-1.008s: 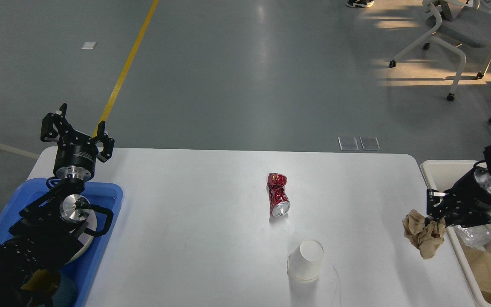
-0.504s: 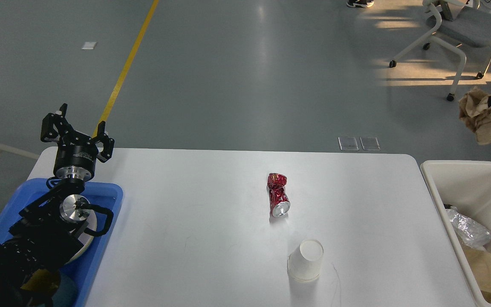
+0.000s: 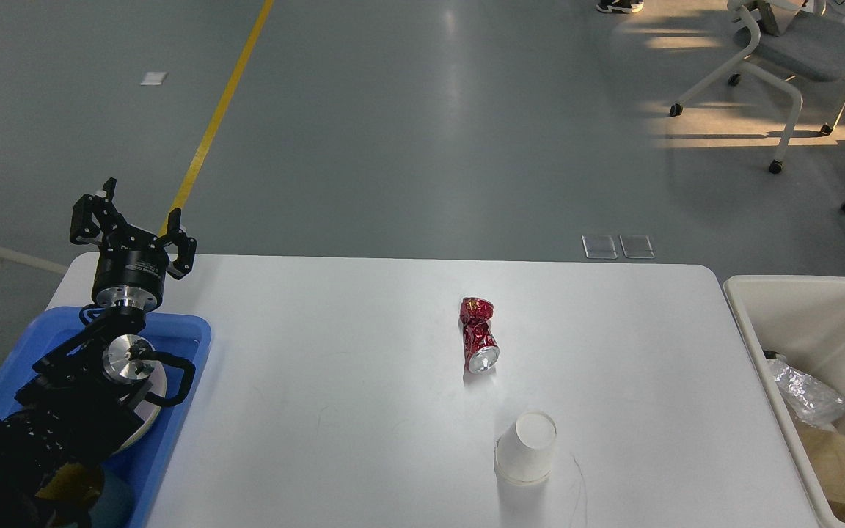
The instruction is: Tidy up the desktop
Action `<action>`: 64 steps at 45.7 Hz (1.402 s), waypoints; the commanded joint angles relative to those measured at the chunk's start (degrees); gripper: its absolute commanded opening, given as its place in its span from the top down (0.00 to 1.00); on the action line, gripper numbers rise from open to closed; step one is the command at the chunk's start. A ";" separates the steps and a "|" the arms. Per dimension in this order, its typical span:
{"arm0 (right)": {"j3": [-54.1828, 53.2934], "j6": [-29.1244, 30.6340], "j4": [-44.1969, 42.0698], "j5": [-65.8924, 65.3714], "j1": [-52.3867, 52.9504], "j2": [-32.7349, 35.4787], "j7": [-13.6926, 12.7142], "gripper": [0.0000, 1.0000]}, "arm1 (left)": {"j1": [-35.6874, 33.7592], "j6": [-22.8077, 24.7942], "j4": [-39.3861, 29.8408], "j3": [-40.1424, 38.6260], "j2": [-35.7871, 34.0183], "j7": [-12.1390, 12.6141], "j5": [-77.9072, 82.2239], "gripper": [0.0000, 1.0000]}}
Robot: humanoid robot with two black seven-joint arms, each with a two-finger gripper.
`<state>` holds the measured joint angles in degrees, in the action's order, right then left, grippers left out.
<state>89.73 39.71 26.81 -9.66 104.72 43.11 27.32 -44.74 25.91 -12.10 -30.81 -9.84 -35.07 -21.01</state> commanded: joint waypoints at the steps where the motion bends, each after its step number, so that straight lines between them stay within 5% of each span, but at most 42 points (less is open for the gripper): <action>1: -5.08 -15.07 -0.01 3.24 -7.76 4.00 0.02 1.00 | 0.01 0.02 -0.03 0.05 0.00 0.00 0.00 0.04; 9: -15.09 -38.46 -0.09 4.91 -24.10 5.76 0.28 1.00 | 0.01 0.02 0.05 -0.04 0.00 0.00 0.00 0.03; 16: -28.54 -51.83 -0.97 8.08 -40.53 5.06 0.54 1.00 | 0.01 0.02 0.05 0.05 0.00 0.00 0.00 0.04; 32: -38.93 -54.66 -0.97 8.43 -56.19 -0.13 0.54 1.00 | 0.01 0.02 -0.03 -0.04 0.00 0.00 0.00 0.03; 36: -39.01 -54.66 -0.97 8.43 -57.96 -0.92 0.54 0.47 | 0.01 0.02 0.06 -0.04 0.00 0.00 0.09 0.04; 38: -39.01 -54.66 -0.97 8.43 -58.31 -1.18 0.46 0.30 | 0.01 0.02 -0.03 -0.04 0.00 0.00 0.00 0.04; 50: -38.93 -54.66 -1.06 8.43 -59.98 -1.80 0.28 0.26 | 0.01 0.02 -0.03 0.05 0.00 0.00 0.00 0.04; 61: -38.84 -54.66 -0.88 8.43 -59.81 -1.27 0.28 0.00 | 0.01 0.02 0.05 -0.04 0.00 0.00 0.00 0.03; 64: -38.84 -54.31 -0.27 8.43 -59.54 -1.36 0.28 0.00 | 0.01 0.02 -0.03 0.05 0.00 0.00 0.00 0.03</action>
<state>50.87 -14.94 25.76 -1.19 44.76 41.73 27.60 -44.74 25.92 -12.09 -30.82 -9.84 -35.07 -21.01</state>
